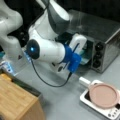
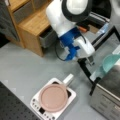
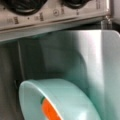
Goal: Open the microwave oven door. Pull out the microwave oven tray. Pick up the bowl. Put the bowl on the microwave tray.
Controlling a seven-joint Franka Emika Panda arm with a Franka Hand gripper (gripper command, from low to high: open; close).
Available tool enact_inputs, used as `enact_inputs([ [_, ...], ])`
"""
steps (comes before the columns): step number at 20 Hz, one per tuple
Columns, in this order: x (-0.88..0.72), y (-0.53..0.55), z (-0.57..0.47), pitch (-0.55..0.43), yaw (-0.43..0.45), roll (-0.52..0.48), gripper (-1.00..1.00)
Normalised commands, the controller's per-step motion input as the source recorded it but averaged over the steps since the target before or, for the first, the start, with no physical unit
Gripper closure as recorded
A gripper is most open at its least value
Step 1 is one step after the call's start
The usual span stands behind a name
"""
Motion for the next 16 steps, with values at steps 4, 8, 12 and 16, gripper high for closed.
enact_inputs([
  [4,-0.37,0.86,0.17,0.115,-0.328,0.067,-1.0],
  [8,-0.3,0.66,0.18,0.086,-0.365,0.023,-1.0],
  [12,-0.21,0.42,0.16,0.048,-0.351,-0.005,-1.0],
  [16,-0.18,0.15,0.2,0.059,-0.231,-0.046,-1.0],
])
